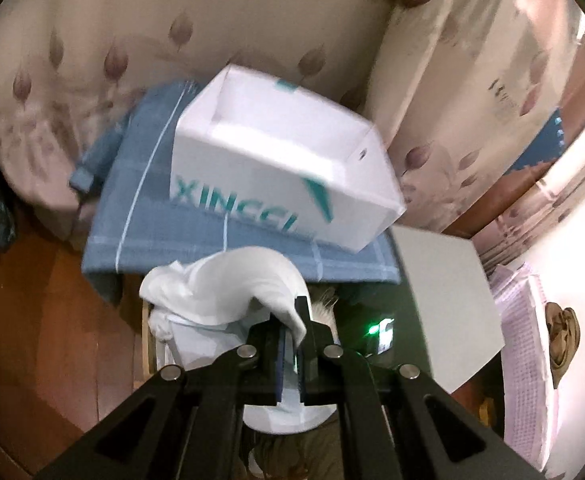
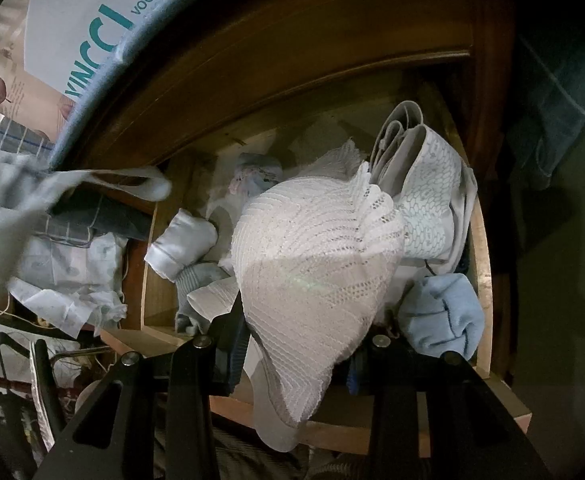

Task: Take underwear out of drawer
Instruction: 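Lift the white cloth with the left gripper up to the white XINCCI box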

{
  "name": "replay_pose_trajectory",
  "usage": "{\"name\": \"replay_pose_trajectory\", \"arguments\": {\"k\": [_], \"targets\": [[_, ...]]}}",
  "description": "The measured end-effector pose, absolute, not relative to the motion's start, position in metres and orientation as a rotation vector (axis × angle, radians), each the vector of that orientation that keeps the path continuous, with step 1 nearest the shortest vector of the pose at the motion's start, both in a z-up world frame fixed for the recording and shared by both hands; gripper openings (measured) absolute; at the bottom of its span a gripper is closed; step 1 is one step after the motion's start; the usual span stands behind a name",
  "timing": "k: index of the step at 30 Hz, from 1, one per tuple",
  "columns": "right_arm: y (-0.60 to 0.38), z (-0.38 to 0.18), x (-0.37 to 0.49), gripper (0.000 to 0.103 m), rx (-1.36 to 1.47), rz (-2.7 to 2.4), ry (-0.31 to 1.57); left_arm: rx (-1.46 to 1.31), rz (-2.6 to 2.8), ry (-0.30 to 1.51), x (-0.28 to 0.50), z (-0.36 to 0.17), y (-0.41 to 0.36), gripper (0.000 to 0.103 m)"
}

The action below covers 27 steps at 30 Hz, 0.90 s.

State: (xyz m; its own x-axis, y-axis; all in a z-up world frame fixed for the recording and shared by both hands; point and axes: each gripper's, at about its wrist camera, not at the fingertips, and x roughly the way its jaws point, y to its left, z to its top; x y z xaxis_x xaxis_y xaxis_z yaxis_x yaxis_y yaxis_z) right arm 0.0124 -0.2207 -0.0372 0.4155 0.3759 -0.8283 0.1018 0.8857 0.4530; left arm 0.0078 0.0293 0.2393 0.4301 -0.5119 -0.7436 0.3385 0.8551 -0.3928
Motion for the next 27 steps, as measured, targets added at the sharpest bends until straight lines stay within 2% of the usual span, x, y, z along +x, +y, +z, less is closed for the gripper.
{"name": "replay_pose_trajectory", "arguments": {"k": [9,15,20,27], "targets": [[-0.221,-0.037,0.013,0.035,0.48,0.181,1.14,-0.144,-0.566,0.793,0.026,0.369,0.024,0.004],[-0.221,-0.039,0.012,0.035,0.484,0.181,1.139,-0.107,-0.576,0.702,0.064,0.423,0.007,0.004],[-0.221,-0.039,0.012,0.035,0.482,0.185,1.139,-0.077,-0.607,0.7,0.117,0.413,-0.018,0.004],[-0.225,-0.04,0.012,0.035,0.5,0.197,1.138,0.027,-0.598,0.751,0.173,0.333,-0.049,0.004]]}}
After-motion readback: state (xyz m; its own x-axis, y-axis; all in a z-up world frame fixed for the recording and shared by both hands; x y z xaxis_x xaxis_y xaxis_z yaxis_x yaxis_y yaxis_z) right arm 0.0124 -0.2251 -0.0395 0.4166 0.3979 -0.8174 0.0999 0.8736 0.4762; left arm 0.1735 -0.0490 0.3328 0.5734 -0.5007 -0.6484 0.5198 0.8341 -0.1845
